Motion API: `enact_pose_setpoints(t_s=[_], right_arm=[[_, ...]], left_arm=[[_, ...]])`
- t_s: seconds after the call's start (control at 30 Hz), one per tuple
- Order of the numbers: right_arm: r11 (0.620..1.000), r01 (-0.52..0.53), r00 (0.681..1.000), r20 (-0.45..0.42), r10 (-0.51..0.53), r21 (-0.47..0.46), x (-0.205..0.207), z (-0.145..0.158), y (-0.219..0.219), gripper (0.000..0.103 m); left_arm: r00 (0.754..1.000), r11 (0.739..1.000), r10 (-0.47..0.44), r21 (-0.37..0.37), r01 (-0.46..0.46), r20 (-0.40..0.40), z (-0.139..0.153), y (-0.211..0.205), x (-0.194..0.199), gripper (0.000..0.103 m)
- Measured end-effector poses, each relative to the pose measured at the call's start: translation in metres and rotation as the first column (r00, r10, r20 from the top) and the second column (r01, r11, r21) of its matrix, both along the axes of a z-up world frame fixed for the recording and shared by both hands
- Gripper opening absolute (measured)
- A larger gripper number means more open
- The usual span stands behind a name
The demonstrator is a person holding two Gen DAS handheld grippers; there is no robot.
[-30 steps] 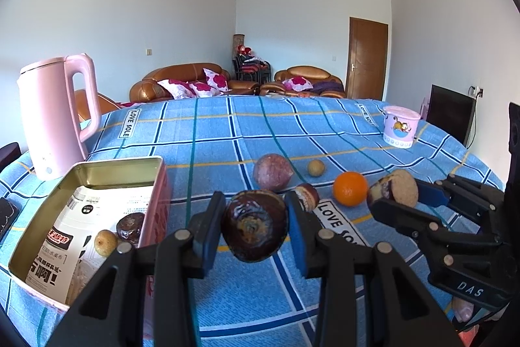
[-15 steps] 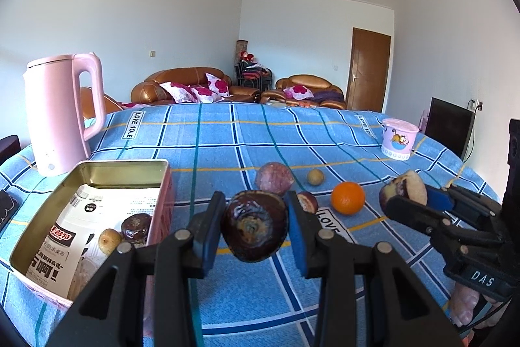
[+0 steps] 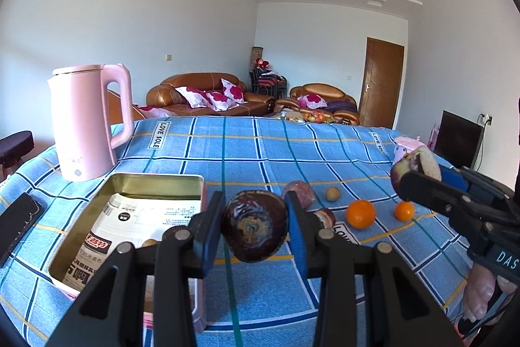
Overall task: Organize fruits
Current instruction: 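Lift and carry the cake and dark fruit toward the pink tin, then lower both items into the pink tin and open both tools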
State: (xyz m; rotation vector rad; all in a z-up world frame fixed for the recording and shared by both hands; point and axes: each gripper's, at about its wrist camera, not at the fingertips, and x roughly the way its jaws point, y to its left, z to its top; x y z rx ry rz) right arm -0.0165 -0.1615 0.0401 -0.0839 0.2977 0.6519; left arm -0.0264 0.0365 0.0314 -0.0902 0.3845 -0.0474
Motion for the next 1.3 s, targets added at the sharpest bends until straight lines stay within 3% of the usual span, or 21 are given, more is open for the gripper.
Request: enact_pose_setpoints(t_s=[0.47, 0.83, 1.3], right_arm=[[0.995, -0.095, 0.995, -0.015, 0.095, -0.003, 0.018, 0.025, 0.056, 0.037], [0.985, -0.169, 0.983, -0.08, 0.166, -0.025, 0.04, 0.009, 0.108, 0.037], [0.969, -0.236, 0.964, -0.147, 0.223, -0.077, 0.049, -0.017, 0.157, 0.037]], left_arm=[[0.99, 0.991, 0.135, 0.009, -0.135, -0.045, 0.003, 0.066, 0.001, 0.039], [0.967, 0.973, 0.231, 0.005, -0.232, -0.109, -0.008, 0.115, 0.005, 0.039], [0.954, 0.97, 0.243, 0.038, -0.24, -0.176, -0.025, 0.126, 0.019, 0.039]])
